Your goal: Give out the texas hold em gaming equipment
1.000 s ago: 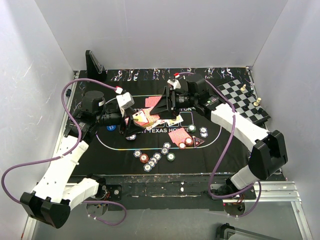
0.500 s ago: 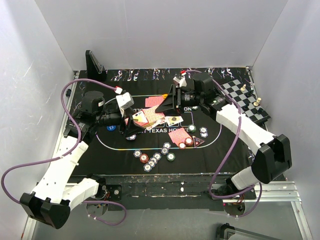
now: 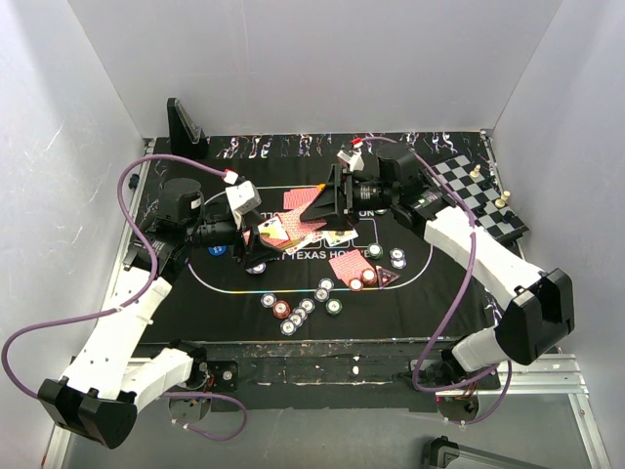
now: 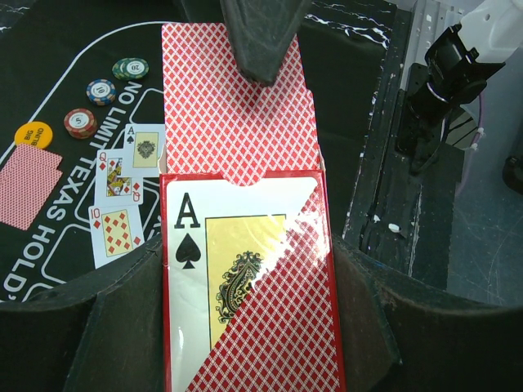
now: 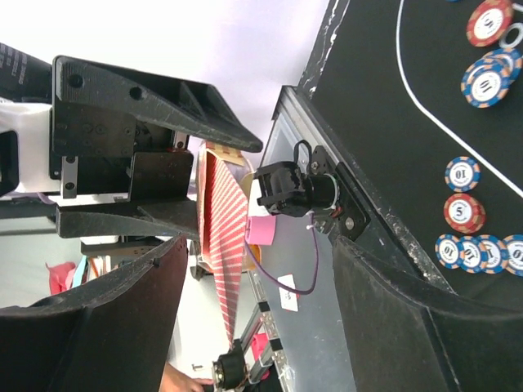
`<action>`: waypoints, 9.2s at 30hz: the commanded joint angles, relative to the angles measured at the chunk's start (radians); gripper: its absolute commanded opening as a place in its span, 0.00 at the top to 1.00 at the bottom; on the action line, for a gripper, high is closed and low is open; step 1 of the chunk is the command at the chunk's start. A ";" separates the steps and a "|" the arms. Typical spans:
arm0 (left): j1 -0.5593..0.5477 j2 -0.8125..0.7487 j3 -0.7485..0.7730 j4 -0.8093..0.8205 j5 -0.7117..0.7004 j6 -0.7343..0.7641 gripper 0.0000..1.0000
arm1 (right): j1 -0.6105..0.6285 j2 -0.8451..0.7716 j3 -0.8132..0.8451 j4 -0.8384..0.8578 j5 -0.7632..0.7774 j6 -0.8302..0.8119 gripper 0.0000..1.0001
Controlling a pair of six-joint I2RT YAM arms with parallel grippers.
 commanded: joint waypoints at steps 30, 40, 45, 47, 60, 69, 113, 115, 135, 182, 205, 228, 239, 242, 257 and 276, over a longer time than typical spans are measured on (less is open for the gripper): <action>0.005 -0.032 0.020 0.025 0.014 -0.003 1.00 | -0.026 -0.050 0.010 0.011 0.001 0.038 0.76; 0.005 -0.041 0.012 0.025 0.016 -0.004 1.00 | -0.091 -0.077 -0.002 0.004 -0.016 0.038 0.94; 0.005 -0.046 0.014 0.020 0.014 -0.003 1.00 | -0.150 -0.080 -0.027 0.023 -0.022 0.053 0.99; 0.005 -0.049 0.014 0.017 0.016 0.000 1.00 | -0.175 -0.071 -0.048 0.038 -0.022 0.056 0.99; 0.005 -0.063 0.014 0.003 0.016 0.007 1.00 | -0.230 0.284 -0.061 0.030 0.125 -0.087 0.99; 0.005 -0.063 0.014 -0.003 0.013 0.008 1.00 | -0.144 0.512 0.060 0.005 0.145 -0.134 0.99; 0.005 -0.074 0.009 -0.017 0.005 0.005 1.00 | 0.018 0.694 0.337 -0.379 0.359 -0.401 0.43; 0.005 -0.069 0.012 -0.015 0.009 0.007 1.00 | 0.017 0.687 0.343 -0.402 0.384 -0.409 0.41; 0.005 -0.094 -0.020 -0.011 0.009 0.004 1.00 | -0.041 0.310 0.438 -0.511 0.357 -0.380 0.13; 0.005 -0.011 0.019 0.058 0.023 0.016 1.00 | 0.080 0.095 0.076 -0.075 -0.041 -0.067 0.48; 0.005 -0.043 -0.007 0.066 0.029 0.000 1.00 | -0.049 0.006 0.048 -0.169 -0.030 -0.128 0.75; 0.005 -0.069 -0.014 0.051 0.020 -0.010 1.00 | -0.072 0.372 0.089 -0.121 0.102 -0.240 0.99; 0.005 -0.069 -0.017 0.051 0.019 -0.007 1.00 | 0.015 0.631 0.246 -0.147 0.241 -0.298 0.99; 0.005 -0.067 -0.017 0.049 0.023 -0.007 1.00 | 0.026 0.647 0.237 -0.152 0.301 -0.309 0.99; 0.003 -0.077 -0.024 0.051 0.029 -0.006 1.00 | 0.041 0.661 0.260 -0.331 0.471 -0.386 0.44; 0.005 -0.077 -0.052 0.061 0.034 -0.018 1.00 | -0.092 0.166 0.195 -0.328 0.288 -0.205 0.15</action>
